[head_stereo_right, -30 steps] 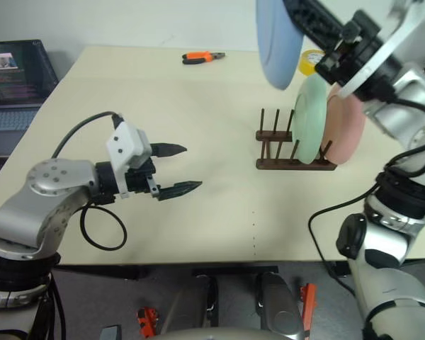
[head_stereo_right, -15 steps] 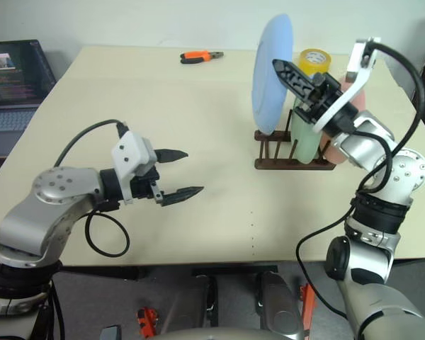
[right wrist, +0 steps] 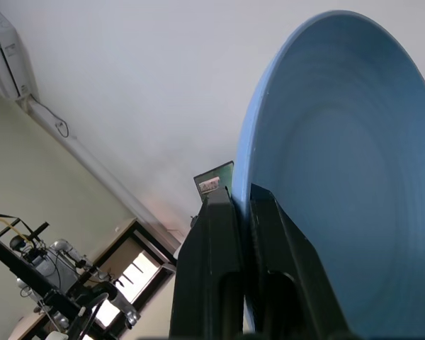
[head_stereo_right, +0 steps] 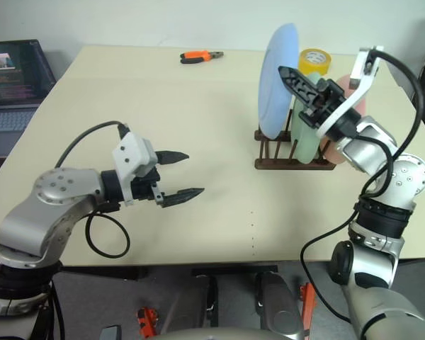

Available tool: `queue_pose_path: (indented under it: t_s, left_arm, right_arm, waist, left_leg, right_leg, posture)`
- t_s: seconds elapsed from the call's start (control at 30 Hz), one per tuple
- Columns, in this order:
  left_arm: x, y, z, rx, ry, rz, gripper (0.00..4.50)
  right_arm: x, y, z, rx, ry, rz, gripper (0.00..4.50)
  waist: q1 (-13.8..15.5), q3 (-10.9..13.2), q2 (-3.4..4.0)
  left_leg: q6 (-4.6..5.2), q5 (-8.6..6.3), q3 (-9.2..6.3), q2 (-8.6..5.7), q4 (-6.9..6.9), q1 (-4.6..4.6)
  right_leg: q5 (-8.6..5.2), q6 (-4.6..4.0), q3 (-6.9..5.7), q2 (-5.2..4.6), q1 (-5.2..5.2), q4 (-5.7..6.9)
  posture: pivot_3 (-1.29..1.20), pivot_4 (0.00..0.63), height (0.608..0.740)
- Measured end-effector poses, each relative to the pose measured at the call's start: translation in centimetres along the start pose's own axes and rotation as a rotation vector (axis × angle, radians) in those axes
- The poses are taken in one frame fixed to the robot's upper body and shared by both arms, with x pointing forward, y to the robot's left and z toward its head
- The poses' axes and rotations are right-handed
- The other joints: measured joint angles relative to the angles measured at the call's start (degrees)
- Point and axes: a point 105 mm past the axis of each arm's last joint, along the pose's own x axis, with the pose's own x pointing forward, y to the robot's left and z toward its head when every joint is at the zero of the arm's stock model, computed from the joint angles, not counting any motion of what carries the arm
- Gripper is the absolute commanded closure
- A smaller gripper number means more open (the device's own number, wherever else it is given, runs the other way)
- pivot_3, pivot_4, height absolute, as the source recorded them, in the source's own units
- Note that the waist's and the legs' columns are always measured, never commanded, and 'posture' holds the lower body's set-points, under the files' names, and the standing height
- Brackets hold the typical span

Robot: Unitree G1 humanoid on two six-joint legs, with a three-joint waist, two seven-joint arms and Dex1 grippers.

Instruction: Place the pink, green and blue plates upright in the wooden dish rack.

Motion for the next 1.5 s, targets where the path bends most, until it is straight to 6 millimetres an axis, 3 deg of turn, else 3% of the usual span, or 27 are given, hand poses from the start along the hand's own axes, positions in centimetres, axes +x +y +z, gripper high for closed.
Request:
queue_pose_path:
  t_s: [0.63, 0.73, 0.97, 1.07, 1.2, 1.3, 1.4, 1.5]
  left_arm:
    - [0.0, 0.2, 1.2, -0.023, -0.073, 0.012, 0.0]
    - [0.0, 0.1, 1.3, -0.019, -0.076, 0.009, 0.0]
    - [-0.1, 0.2, 1.5, -0.018, -0.083, 0.01, 0.0]
    - [-0.4, 0.4, 1.6, -0.011, -0.081, 0.018, 0.0]
    - [-1.1, 1.0, 2.0, -0.006, -0.092, 0.045, 0.0]
    - [-2.2, 1.9, 2.5, 0.006, -0.098, 0.075, 0.0]
    - [-4.1, 3.4, 3.1, 0.013, -0.11, 0.129, 0.0]
    - [-5.6, 4.5, 3.3, 0.024, -0.103, 0.164, 0.0]
  right_arm:
    - [-0.3, -2.3, -3.3, -0.044, 0.125, -0.112, 4.46]
    - [-0.3, -2.7, -3.4, -0.051, 0.125, -0.128, 3.77]
    - [-0.2, -2.1, -2.9, -0.07, 0.113, -0.087, 1.35]
    - [-0.5, -1.6, -1.8, -0.186, 0.148, -0.08, 0.36]
    - [-1.5, -0.3, 2.2, -0.462, 0.203, -0.073, 0.36]
    - [-3.5, 1.0, 4.7, -0.609, 0.255, 0.0, 0.36]
    - [-5.7, 0.1, 5.4, -0.67, 0.327, 0.022, 0.36]
    - [-6.4, -1.5, 5.4, -0.665, 0.347, 0.023, 0.36]
  waist:
    - [-0.03, 0.0, 0.0]
    - [0.0, 0.0, 0.0]
    - [0.0, 0.0, 0.0]
    - [0.02, 0.05, 0.07]
    - [0.06, 0.08, 0.1]
    - [0.18, 0.09, 0.07]
    - [0.21, 0.07, 0.02]
    - [-0.3, 0.12, 0.01]
  left_leg:
    - [0.0, 0.0, 0.0, -0.01, 0.0, -0.02]
    - [0.0, 0.0, -0.01, -0.02, 0.0, -0.04]
    - [0.0, 0.0, -0.01, -0.02, 0.0, -0.05]
    - [0.0, 0.0, 0.0, -0.06, 0.02, -0.09]
    - [-0.01, -0.01, -0.02, -0.08, 0.0, -0.17]
    - [-0.02, -0.02, 0.0, -0.07, -0.07, -0.2]
    - [-0.04, -0.05, 0.0, -0.05, -0.05, -0.19]
    - [-0.04, -0.05, 0.01, -0.05, 0.02, -0.12]
  right_leg:
    - [-0.03, -0.04, 0.0, 0.0, -0.01, -0.03]
    - [-0.03, -0.04, -0.01, 0.0, -0.01, -0.04]
    - [-0.04, -0.06, -0.02, 0.0, -0.02, -0.04]
    - [-0.14, -0.22, -0.01, -0.02, -0.05, -0.07]
    - [-0.18, -0.28, -0.07, -0.03, -0.09, -0.17]
    - [-0.25, -0.36, -0.16, -0.03, -0.09, -0.24]
    - [-0.29, -0.4, -0.21, -0.06, -0.06, -0.25]
    - [-0.26, -0.37, -0.1, -0.09, -0.09, -0.21]
  posture:
    - [0.0, 0.15, 0.74]
    - [0.0, 0.15, 0.74]
    - [0.0, 0.15, 0.74]
    - [0.0, 0.15, 0.74]
    - [0.0, 0.15, 0.74]
    - [0.0, 0.15, 0.74]
    - [0.0, 0.15, 0.74]
    - [0.0, 0.15, 0.74]
